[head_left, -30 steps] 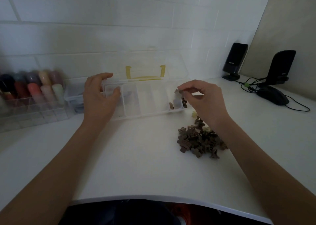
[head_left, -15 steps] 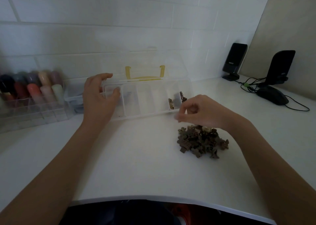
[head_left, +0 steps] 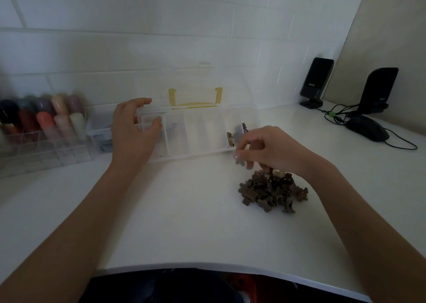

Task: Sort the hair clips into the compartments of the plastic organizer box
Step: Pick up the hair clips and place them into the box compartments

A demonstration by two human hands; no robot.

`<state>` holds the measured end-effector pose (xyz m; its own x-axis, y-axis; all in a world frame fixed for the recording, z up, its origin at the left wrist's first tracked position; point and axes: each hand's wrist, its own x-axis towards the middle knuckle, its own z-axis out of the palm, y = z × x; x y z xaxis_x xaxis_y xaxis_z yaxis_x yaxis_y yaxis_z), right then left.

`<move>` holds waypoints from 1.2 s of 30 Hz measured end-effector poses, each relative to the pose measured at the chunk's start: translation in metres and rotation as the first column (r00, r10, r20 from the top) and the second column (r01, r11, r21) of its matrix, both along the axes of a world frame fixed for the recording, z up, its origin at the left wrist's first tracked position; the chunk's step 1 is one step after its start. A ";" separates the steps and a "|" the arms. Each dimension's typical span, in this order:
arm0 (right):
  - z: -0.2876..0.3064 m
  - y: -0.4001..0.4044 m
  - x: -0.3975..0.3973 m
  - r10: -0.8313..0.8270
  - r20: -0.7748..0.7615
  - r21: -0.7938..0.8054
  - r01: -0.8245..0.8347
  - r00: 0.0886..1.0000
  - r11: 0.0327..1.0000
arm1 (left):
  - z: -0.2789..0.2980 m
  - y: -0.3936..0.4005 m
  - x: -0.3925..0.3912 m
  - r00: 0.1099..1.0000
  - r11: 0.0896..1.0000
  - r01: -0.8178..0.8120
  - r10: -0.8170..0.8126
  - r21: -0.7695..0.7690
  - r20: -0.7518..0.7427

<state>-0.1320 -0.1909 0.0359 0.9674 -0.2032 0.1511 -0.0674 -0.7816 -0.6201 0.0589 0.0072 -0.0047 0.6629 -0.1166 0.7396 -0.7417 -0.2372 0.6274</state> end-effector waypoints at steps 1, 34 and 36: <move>0.000 0.001 0.001 -0.023 0.062 0.022 0.022 0.998 1.000 | 0.000 0.000 0.000 1.000 1.000 -0.001 0.001 0.001 0.001; -0.036 -0.007 0.019 -0.126 0.147 -0.518 0.185 0.981 0.835 | -0.002 0.001 -0.001 1.000 1.000 0.007 -0.007 -0.013 0.002; -0.035 -0.007 0.019 -0.138 0.161 -0.480 0.200 0.977 0.854 | -0.002 0.000 -0.002 1.000 1.000 0.009 -0.009 -0.022 -0.001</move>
